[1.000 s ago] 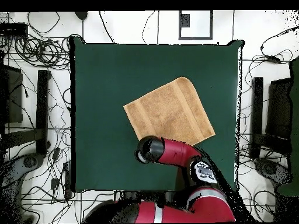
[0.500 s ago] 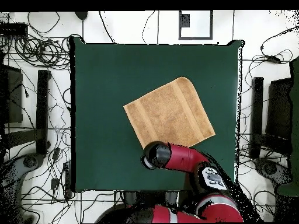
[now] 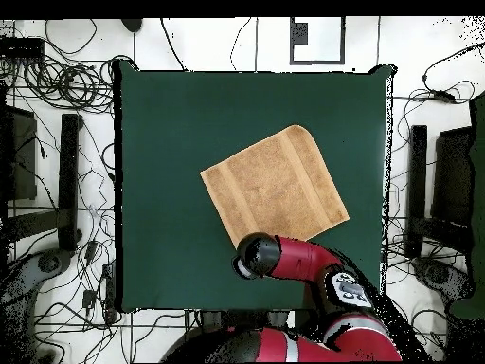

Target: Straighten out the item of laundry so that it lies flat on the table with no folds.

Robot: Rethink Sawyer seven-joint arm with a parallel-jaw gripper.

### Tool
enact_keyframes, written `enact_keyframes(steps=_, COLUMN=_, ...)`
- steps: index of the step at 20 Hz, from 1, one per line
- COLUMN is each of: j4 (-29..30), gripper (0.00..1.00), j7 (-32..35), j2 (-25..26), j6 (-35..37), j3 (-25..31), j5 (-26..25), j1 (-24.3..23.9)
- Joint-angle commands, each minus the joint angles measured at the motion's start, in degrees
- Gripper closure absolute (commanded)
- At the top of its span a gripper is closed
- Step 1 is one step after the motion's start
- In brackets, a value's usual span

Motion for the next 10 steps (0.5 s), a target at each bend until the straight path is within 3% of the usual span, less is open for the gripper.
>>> enact_keyframes(steps=1, j4=-0.6, gripper=0.00, j7=1.3, j2=6.0, j6=-3.1, j3=3.1, j5=-1.5, j1=0.1)
enact_keyframes(steps=5, j4=0.5, gripper=0.00, j7=2.8, j2=5.5, j6=-3.7, j3=2.5, j5=-1.4, j1=1.3)
enact_keyframes(steps=7, j4=3.1, gripper=0.00, j7=4.2, j2=2.9, j6=-3.2, j3=1.1, j5=-1.4, j1=2.7)
enact_keyframes(steps=10, j4=8.4, gripper=0.00, j7=3.8, j2=-5.0, j6=0.9, j3=-0.9, j5=-1.5, j1=3.3)
